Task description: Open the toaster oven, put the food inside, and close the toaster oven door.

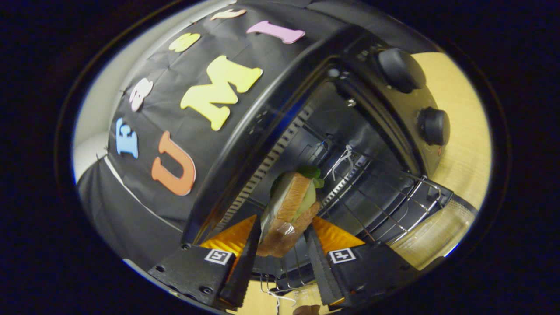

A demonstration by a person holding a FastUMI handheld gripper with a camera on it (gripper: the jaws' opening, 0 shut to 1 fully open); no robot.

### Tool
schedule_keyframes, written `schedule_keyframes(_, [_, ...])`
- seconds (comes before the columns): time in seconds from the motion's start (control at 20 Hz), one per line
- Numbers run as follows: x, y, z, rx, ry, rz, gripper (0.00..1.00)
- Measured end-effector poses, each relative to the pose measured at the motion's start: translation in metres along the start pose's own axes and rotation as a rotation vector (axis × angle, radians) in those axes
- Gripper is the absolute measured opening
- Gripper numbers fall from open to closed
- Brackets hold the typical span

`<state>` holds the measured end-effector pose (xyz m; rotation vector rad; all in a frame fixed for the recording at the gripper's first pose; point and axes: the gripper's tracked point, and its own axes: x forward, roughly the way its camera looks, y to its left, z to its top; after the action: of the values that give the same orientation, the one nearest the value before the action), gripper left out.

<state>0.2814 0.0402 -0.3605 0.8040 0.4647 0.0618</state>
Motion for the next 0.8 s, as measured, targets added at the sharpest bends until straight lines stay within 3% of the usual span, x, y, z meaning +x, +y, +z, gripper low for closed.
schedule_keyframes(0.1, [0.002,-0.001,-0.005,-0.134,0.025,-0.049,0.81])
schedule_keyframes(0.3, [-0.001,0.002,-0.009,-0.352,0.056,-0.121,0.88])
schedule_keyframes(0.55, [-0.008,-0.005,-0.015,-0.544,0.077,-0.147,0.99])
schedule_keyframes(0.8, [-0.012,-0.024,-0.040,-0.832,0.220,-0.199,1.00])
